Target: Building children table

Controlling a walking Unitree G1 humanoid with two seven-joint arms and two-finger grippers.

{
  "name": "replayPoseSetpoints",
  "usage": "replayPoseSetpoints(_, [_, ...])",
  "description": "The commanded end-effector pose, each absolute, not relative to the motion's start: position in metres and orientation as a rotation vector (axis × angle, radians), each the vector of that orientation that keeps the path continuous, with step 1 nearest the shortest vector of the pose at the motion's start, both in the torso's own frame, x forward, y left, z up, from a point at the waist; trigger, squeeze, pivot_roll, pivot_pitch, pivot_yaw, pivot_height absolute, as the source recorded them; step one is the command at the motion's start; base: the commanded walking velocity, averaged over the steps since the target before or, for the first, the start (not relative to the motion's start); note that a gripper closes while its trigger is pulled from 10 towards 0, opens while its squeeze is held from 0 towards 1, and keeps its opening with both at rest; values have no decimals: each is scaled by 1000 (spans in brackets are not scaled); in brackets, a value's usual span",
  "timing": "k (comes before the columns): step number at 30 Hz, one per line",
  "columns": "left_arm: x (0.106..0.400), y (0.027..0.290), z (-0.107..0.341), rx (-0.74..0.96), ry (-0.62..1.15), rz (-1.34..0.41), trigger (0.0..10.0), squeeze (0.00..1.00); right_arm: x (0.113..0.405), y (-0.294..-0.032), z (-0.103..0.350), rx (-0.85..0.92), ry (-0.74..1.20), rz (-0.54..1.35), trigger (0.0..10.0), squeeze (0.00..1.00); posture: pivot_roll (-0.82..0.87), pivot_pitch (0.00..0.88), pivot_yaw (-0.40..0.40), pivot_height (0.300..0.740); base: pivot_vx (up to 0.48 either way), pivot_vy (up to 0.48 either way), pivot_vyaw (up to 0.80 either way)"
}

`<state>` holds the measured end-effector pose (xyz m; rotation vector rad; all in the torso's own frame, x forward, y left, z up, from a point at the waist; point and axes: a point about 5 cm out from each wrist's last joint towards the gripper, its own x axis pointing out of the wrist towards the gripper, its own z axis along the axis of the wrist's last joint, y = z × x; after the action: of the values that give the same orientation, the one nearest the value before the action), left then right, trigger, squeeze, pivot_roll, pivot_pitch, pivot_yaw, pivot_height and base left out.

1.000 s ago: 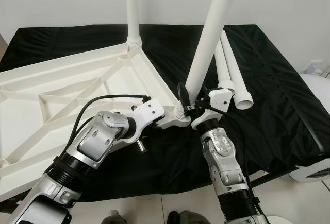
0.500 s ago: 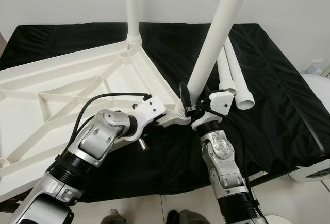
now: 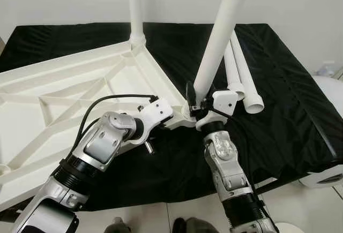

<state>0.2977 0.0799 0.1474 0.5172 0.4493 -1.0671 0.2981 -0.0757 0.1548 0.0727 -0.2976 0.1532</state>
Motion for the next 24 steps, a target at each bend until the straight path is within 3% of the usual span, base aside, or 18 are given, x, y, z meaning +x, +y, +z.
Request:
replayPoseSetpoints(1, [305,77,167,533,348,-1026,10000,0,288,-62,99,145,-7,103,10000,0,47,72,-51,740,0,0,0])
replayPoseSetpoints(24, [305,74,167,541,337,-1032,10000,0,296,-73,119,139,-94,64,10000,0,33,35,-51,740,0,0,0])
